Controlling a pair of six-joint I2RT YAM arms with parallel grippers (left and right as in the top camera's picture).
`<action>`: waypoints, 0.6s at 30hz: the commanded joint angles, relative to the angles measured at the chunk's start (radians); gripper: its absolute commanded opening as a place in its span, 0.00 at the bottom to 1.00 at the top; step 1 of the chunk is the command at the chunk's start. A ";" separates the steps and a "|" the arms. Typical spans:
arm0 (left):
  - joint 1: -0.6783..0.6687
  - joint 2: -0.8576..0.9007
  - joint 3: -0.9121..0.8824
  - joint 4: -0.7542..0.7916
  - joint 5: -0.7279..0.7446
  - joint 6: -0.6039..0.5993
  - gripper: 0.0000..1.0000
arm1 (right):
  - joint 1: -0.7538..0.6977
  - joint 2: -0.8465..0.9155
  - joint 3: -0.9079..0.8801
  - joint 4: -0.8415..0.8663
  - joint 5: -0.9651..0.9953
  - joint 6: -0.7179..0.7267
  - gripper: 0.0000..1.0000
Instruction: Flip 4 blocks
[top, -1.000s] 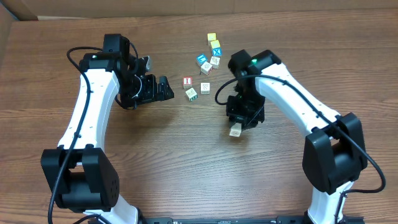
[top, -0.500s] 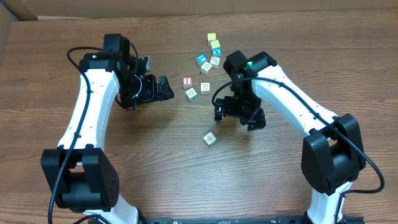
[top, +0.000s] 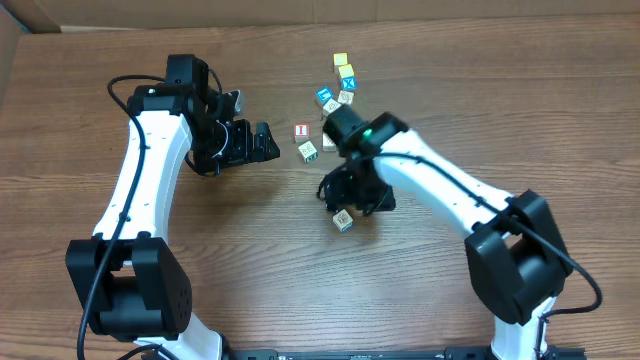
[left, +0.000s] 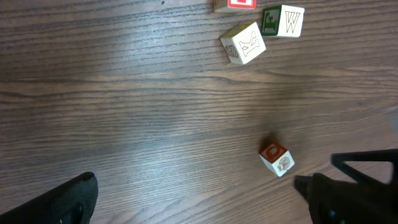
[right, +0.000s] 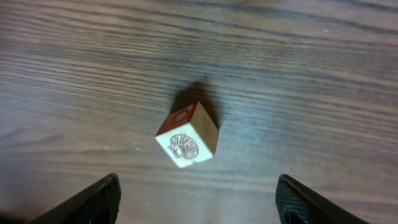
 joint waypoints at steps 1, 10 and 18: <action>0.005 0.013 0.020 0.001 -0.008 -0.014 1.00 | 0.043 -0.034 -0.042 0.040 0.127 -0.002 0.81; 0.005 0.013 0.020 0.001 -0.008 -0.014 1.00 | 0.134 -0.034 -0.201 0.294 0.147 -0.012 0.65; 0.005 0.013 0.020 0.001 -0.008 -0.014 1.00 | 0.133 -0.034 -0.209 0.280 0.303 -0.006 0.41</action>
